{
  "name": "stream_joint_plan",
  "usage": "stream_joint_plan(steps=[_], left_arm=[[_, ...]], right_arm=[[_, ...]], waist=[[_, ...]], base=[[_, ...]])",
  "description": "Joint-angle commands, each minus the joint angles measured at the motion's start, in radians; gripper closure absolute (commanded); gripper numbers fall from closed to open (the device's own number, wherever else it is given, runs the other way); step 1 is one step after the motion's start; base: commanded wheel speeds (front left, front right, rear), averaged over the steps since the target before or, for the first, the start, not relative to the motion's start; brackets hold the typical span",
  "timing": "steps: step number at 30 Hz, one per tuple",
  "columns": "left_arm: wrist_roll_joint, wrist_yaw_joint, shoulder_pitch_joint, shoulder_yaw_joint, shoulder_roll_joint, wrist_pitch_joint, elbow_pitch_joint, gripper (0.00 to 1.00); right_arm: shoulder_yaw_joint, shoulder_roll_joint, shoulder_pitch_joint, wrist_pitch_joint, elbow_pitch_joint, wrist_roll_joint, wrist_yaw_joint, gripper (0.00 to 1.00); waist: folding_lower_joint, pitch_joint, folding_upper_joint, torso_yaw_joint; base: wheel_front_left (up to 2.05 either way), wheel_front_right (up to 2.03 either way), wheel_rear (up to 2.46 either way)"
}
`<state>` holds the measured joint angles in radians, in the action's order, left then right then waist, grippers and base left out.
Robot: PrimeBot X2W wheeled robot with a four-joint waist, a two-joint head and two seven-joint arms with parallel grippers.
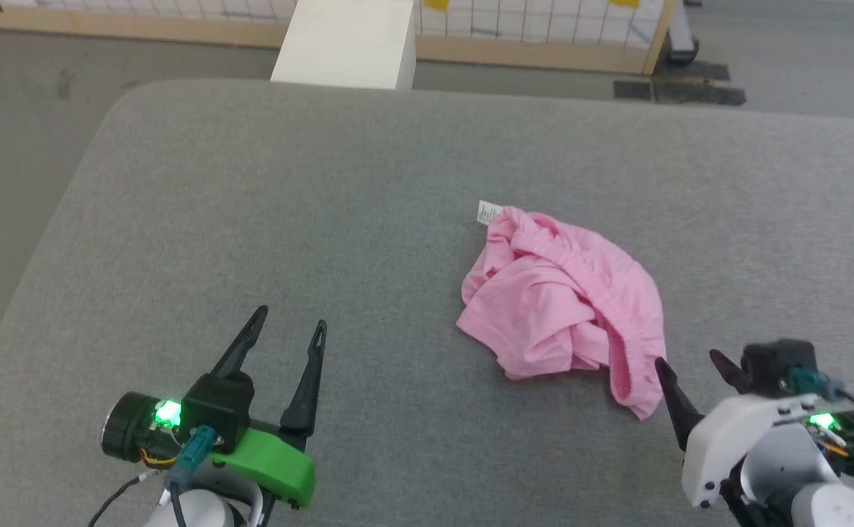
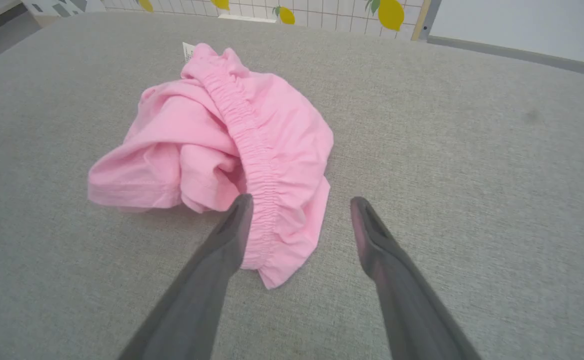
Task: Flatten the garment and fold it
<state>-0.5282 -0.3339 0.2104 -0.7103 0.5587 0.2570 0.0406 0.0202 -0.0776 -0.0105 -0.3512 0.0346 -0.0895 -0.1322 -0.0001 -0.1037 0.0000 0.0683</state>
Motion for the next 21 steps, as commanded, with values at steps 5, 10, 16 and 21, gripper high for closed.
stream_joint_plan(steps=[5,10,16,21], left_arm=[[0.014,0.013,0.037,0.002,-0.023,0.005,-0.015,0.0],[0.032,0.028,0.053,0.011,-0.05,0.005,-0.028,0.0],[0.041,0.036,0.051,0.022,-0.06,0.005,-0.04,0.0],[0.039,0.046,0.042,0.026,-0.065,0.005,-0.057,0.0]], right_arm=[[0.006,-0.011,0.078,-0.216,-0.055,-0.009,0.002,0.0],[0.036,-0.004,0.119,-0.322,-0.125,0.055,0.002,0.0],[0.072,0.016,0.12,-0.264,-0.174,0.058,0.002,1.0],[0.091,0.022,0.143,-0.171,-0.184,0.031,0.002,1.0]], waist=[[0.0001,-0.083,0.0,0.068],[0.0001,-0.13,0.0,0.119],[0.0001,-0.132,0.0,0.121],[0.0001,-0.102,0.0,0.1]], base=[[0.0,0.0,0.0],[0.0,0.0,0.0],[0.0,0.0,0.0],[0.0,0.0,0.0]])
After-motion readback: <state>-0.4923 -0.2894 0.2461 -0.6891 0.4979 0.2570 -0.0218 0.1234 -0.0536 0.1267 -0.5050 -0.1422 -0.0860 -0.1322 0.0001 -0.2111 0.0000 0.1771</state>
